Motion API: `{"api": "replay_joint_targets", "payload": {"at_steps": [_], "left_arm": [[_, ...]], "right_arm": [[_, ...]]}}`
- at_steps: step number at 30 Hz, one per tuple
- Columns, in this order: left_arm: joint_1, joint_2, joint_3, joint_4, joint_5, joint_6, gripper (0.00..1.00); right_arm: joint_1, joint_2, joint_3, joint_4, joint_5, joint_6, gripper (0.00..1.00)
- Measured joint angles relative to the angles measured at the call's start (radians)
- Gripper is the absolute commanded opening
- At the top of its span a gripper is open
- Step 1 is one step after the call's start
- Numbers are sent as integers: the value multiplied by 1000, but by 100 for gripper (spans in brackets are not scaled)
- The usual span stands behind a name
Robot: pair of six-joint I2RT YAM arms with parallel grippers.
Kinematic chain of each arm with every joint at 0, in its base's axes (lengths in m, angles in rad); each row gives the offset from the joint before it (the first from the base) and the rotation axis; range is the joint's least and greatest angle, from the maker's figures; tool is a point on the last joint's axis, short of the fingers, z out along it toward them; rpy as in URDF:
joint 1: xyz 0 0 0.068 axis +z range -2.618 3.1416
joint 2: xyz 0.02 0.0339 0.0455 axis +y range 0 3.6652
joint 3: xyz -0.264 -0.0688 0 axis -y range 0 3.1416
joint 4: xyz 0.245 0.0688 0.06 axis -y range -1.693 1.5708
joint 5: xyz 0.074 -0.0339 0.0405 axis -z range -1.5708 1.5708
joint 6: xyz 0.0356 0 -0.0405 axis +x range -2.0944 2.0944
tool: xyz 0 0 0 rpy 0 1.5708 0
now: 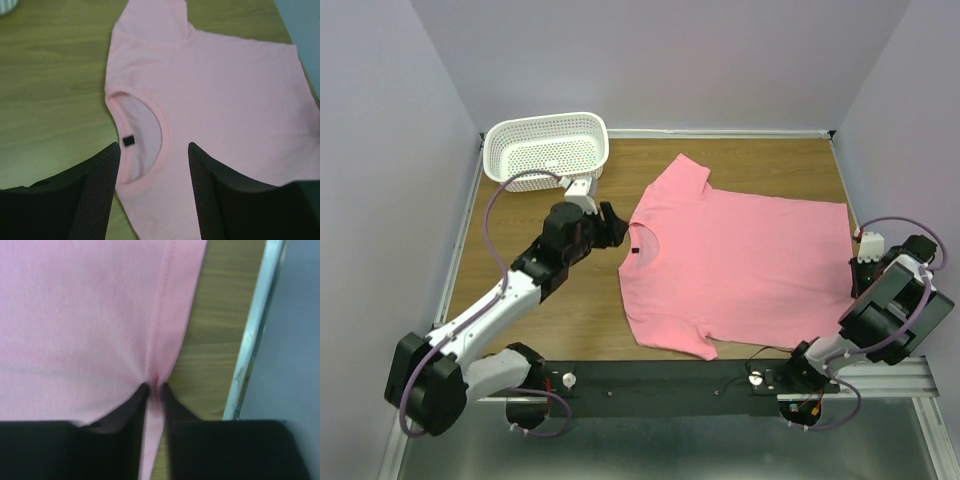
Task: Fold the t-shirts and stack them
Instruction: Flatten the tshirt out
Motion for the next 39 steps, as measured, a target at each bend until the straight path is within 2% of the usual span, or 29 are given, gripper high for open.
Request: {"api": "replay_joint_targets", "payload": {"at_steps": [1, 4, 9, 12, 14, 15, 19, 22, 28, 39], "left_arm": [[9, 42, 43, 21, 12, 26, 65], [32, 170, 167, 73, 48, 95, 65], [61, 500, 494, 150, 143, 184, 65], [63, 721, 714, 140, 202, 213, 65], [63, 846, 855, 98, 232, 224, 64], [63, 950, 987, 72, 248, 231, 63], [63, 1229, 1320, -30, 280, 241, 61], [68, 1390, 1493, -100, 302, 225, 61], [99, 1509, 1580, -158, 324, 137, 61], [121, 1514, 1544, -284, 214, 132, 61]], "right_arm": [[-13, 2, 3, 0, 4, -12, 57], [-28, 23, 36, -17, 9, -53, 70], [-27, 94, 149, -159, -74, -73, 70], [-3, 120, 226, -236, -147, -76, 70], [33, 122, 263, -271, -202, -72, 70], [53, 122, 274, -282, -228, -71, 70], [165, 134, 279, -315, -338, -43, 70], [233, 166, 298, -339, -438, 0, 70], [297, 214, 361, -348, -563, 88, 70], [355, 223, 375, -329, -608, 185, 70]]}}
